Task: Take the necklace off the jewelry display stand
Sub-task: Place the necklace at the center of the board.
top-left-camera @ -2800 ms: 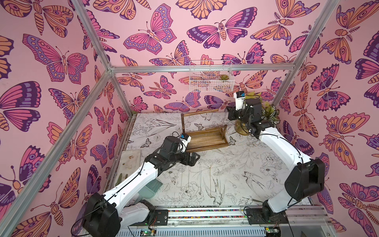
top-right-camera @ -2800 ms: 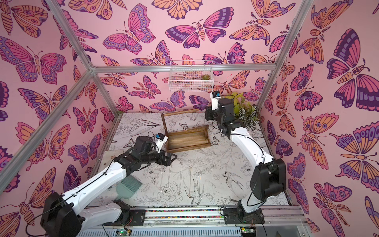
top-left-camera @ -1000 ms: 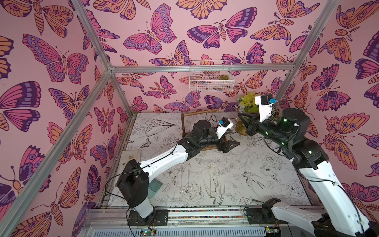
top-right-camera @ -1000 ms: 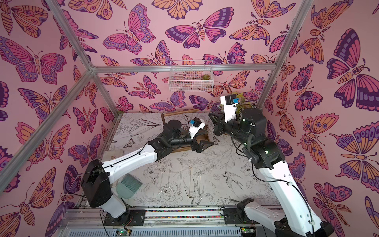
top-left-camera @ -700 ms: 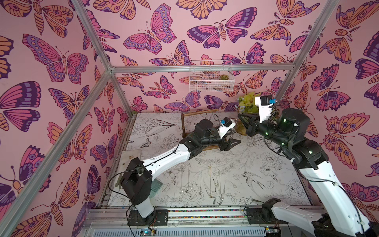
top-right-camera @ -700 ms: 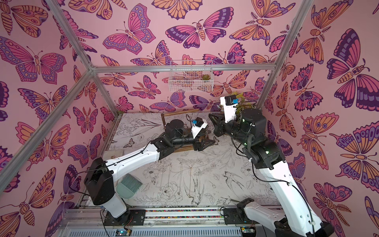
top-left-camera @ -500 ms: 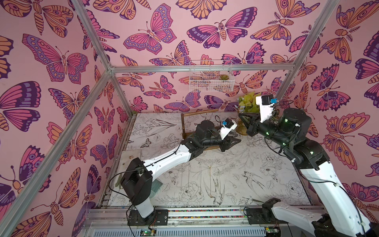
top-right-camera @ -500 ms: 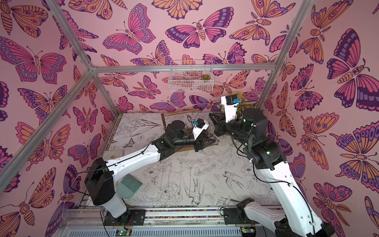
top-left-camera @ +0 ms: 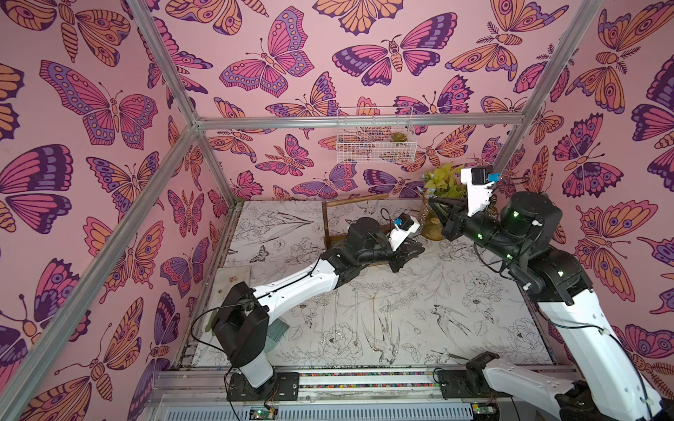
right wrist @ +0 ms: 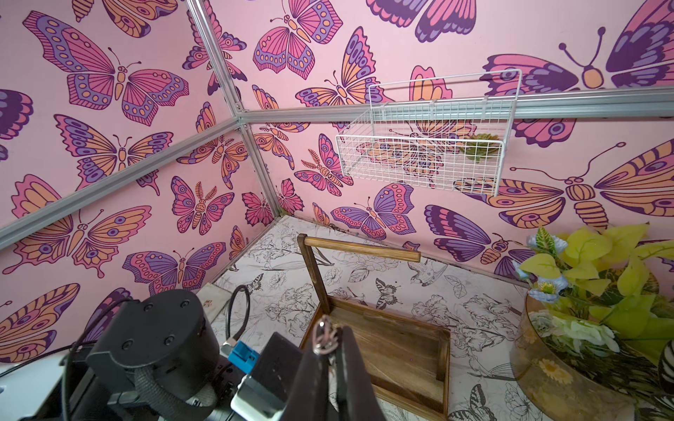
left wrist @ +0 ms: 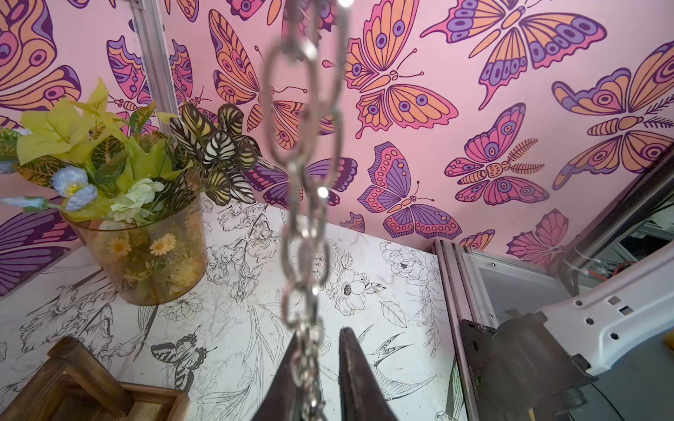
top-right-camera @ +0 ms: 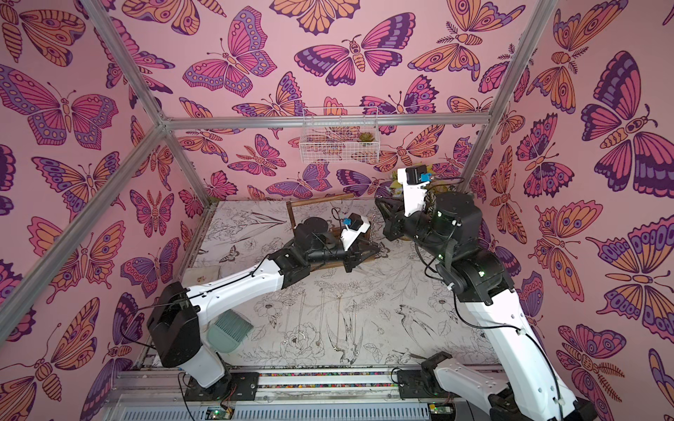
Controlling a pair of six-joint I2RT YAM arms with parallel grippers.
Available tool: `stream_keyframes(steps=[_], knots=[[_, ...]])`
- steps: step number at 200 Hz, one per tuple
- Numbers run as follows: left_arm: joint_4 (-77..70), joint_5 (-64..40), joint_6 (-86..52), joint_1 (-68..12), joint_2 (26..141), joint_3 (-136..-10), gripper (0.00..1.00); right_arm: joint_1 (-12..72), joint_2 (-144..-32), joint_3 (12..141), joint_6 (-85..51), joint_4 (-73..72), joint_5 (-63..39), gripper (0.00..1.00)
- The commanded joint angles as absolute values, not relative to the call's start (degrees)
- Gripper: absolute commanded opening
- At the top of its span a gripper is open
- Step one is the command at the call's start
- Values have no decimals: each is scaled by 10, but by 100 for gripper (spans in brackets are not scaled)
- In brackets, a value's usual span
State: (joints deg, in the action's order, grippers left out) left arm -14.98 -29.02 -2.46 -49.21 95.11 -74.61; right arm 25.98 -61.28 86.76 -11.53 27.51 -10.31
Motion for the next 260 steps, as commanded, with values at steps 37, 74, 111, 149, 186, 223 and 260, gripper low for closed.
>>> stream_keyframes(steps=[37, 74, 111, 149, 186, 223, 260], knots=[[-155, -270, -28, -497, 922, -730, 11, 263, -610, 877, -105, 278, -93, 0], [-156, -259, -26, -496, 916, -726, 5, 263, -607, 877, -104, 282, -89, 0], [-154, -261, -29, -498, 917, -722, 1, 263, -607, 876, -105, 283, -86, 0], [-152, -251, -30, -505, 922, -714, 0, 263, -610, 867, -111, 281, -90, 0], [-152, -230, -29, -516, 920, -696, 0, 262, -610, 847, -119, 280, -93, 0], [-152, -206, -31, -526, 916, -676, 0, 263, -598, 804, -136, 266, -98, 0], [-153, -185, -43, -544, 913, -652, 0, 263, -587, 767, -142, 261, -93, 0]])
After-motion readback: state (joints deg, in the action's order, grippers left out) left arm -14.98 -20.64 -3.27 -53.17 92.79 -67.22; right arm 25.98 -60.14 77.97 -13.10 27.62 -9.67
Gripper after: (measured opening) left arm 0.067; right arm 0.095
